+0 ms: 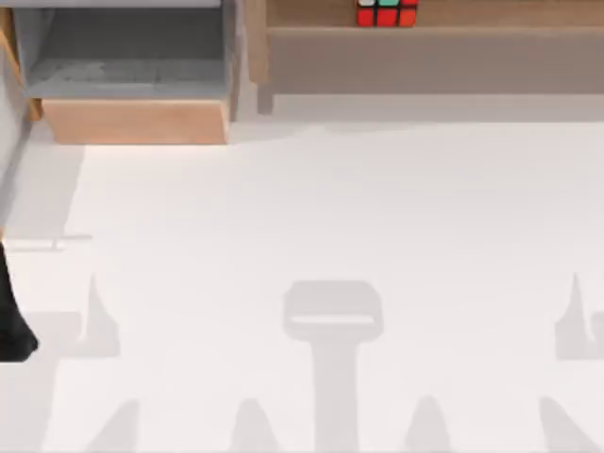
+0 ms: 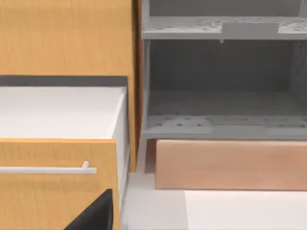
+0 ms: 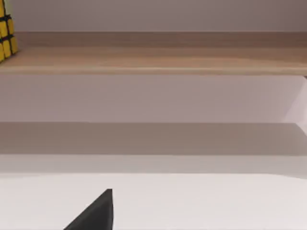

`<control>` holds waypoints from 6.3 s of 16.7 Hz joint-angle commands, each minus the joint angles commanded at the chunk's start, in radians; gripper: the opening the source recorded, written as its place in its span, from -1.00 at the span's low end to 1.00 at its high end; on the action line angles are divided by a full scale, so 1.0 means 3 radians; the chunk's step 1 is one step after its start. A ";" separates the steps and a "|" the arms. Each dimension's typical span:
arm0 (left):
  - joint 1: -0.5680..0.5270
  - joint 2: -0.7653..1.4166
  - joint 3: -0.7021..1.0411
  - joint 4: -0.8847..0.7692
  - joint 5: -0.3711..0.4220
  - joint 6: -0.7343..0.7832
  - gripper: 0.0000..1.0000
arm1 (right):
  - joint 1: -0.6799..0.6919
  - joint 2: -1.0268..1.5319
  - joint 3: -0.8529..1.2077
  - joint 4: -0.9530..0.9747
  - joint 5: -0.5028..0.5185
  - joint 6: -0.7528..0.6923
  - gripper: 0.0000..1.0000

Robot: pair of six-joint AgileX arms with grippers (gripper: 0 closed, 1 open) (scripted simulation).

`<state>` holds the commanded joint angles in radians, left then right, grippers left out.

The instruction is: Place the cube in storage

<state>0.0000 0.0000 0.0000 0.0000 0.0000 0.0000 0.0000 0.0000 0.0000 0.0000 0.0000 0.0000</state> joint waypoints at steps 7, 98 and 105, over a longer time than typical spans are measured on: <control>-0.0247 0.0515 0.0409 0.0178 -0.0209 0.0040 1.00 | 0.0000 0.0000 0.0000 0.0000 0.0000 0.0000 1.00; -0.2570 0.7437 0.6275 -0.0110 -0.1744 0.0185 -1.00 | 0.0000 0.0000 0.0000 0.0000 0.0000 0.0000 1.00; -0.2279 0.7021 0.6754 -0.2415 -0.1065 0.0378 -1.00 | 0.0000 0.0000 0.0000 0.0000 0.0000 0.0000 1.00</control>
<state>-0.6837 2.1064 2.0262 -0.7244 -0.3196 0.1135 0.0000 0.0000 0.0000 0.0000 0.0000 0.0000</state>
